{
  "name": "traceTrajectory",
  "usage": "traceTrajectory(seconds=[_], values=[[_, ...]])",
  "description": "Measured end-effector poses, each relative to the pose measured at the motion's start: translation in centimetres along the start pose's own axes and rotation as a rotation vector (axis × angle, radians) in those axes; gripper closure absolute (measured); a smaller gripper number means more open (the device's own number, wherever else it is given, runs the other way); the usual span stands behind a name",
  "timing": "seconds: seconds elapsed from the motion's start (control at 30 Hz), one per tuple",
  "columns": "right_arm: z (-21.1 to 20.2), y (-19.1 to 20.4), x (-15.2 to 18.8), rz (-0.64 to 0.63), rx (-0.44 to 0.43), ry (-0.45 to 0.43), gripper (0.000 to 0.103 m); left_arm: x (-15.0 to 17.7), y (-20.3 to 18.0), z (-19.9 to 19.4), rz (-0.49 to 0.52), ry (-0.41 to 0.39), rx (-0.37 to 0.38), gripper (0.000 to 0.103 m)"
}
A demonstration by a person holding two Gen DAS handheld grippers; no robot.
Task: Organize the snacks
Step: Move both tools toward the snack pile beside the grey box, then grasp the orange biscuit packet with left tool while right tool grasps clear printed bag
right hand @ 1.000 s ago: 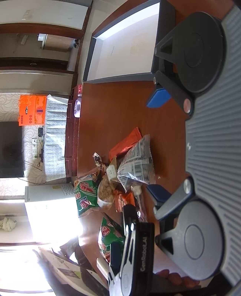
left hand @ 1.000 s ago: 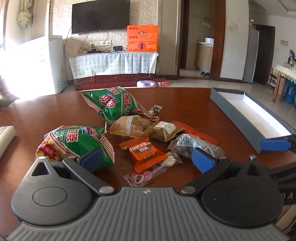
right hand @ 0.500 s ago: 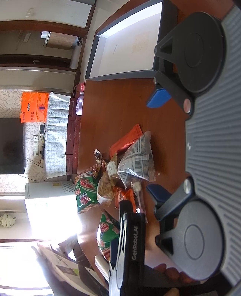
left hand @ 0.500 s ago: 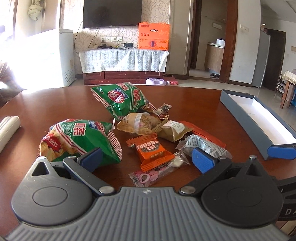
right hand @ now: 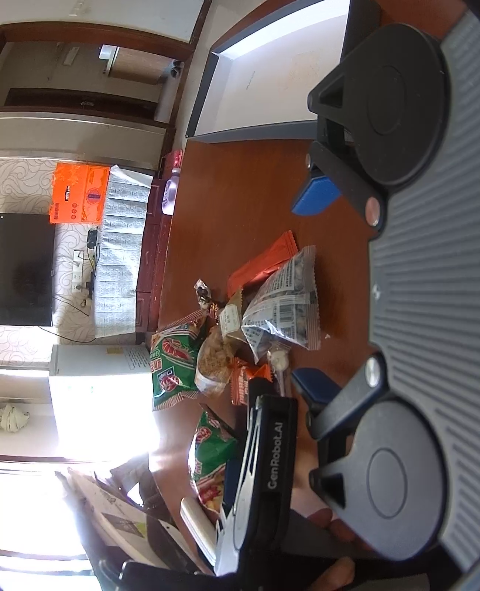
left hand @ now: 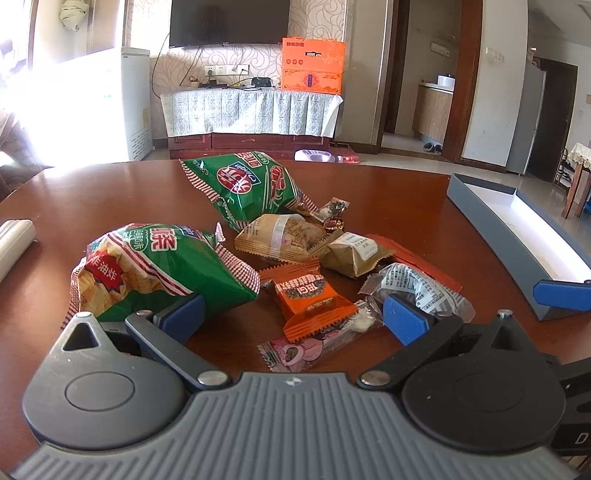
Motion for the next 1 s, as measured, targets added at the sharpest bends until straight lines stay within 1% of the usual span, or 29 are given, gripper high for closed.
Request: traceTrajectory(seconds=[0.13,0.27,0.37,0.53,0.57,0.67,0.83,0.9,1.0], values=[[0.3,0.2,-0.1,-0.017,-0.003,-0.003,0.012,0.3,0.1,0.0,-0.006,0.005,-0.007,0.0],[0.6,0.4,0.0,-0.029,-0.009,0.003,0.012,0.3,1.0,0.4,-0.028,0.015,-0.045,0.0],[0.9,0.5,-0.1,-0.038,-0.016,0.004,0.012,0.3,1.6,0.8,-0.061,0.018,-0.035,0.0],[1.7,0.7,-0.3,-0.053,-0.028,0.012,0.012,0.1,1.1,1.7,-0.046,0.025,-0.014,0.0],[2.0,0.7,-0.4,-0.057,-0.029,0.015,0.013,0.1,0.9,2.0,-0.046,0.028,-0.008,0.0],[2.8,1.1,-0.3,-0.069,-0.045,0.034,0.026,-0.1,0.7,2.6,-0.047,0.026,0.017,0.0],[3.9,1.5,-0.4,-0.093,-0.054,0.046,0.028,-0.3,0.1,3.8,-0.036,0.049,0.062,0.0],[4.4,1.7,-0.4,-0.102,-0.063,0.055,0.031,-0.3,-0.2,4.0,-0.033,0.05,0.089,0.0],[5.4,2.1,-0.3,-0.118,-0.075,0.081,0.036,-0.1,0.0,4.7,-0.016,0.06,0.076,0.0]])
Point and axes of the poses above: each gripper's, at about its wrist camera, not at the fingertips, and z roughly the way its jaws point, y to its left, x to its underside, the point moved 7 cm from there along z, roughly the way its jaws point, and after that the axes turned 8 degrees about z, right-handed, at the moved point
